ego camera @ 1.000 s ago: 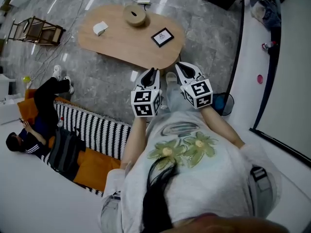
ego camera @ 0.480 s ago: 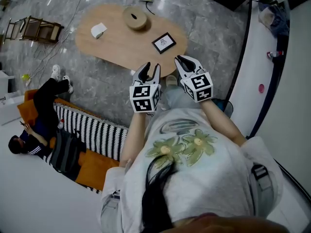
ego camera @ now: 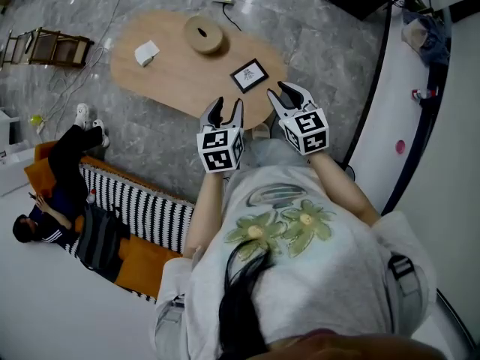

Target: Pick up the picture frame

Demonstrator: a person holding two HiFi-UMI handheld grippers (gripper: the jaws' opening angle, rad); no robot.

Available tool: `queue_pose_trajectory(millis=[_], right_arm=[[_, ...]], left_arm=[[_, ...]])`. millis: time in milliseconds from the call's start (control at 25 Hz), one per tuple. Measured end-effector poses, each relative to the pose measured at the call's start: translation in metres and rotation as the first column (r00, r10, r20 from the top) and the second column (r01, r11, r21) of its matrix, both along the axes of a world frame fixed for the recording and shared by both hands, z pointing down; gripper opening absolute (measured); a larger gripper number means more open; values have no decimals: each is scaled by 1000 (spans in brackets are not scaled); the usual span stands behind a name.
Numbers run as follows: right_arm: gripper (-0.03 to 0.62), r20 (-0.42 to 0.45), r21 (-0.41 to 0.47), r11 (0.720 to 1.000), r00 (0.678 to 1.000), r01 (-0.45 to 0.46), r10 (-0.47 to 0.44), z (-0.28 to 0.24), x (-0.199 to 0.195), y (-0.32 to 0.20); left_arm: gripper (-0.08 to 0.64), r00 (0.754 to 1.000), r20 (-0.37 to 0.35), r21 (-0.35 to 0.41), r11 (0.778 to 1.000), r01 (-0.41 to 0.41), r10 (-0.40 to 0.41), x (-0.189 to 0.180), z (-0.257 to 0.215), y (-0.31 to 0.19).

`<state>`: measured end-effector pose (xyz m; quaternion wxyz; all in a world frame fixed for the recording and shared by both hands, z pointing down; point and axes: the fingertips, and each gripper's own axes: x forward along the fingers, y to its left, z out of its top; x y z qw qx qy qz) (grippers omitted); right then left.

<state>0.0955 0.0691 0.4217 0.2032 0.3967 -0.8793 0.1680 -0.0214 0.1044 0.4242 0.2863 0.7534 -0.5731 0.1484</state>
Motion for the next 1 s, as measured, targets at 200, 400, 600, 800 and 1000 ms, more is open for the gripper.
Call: queue_pose_trajectory(millis=[200, 400, 600, 800, 1000], right_arm=[[121, -21, -24, 999, 1000, 23, -23, 13, 4, -22], [123, -35, -46, 998, 998, 44, -45, 26, 3, -42], [123, -51, -80, 995, 997, 58, -62, 44, 4, -58], [124, -78, -90, 993, 993, 78, -85, 57, 4, -74], [124, -96, -120, 989, 991, 83, -95, 74, 7, -87]], left_arm=[[195, 999, -13, -22, 999, 41, -41, 1, 10, -19], [198, 999, -2, -56, 997, 50, -50, 1, 24, -35], [199, 999, 5, -99, 994, 47, -47, 5, 39, -45], [204, 999, 44, -125, 991, 35, -30, 7, 53, -61], [204, 998, 43, -172, 984, 49, -42, 6, 71, -73]])
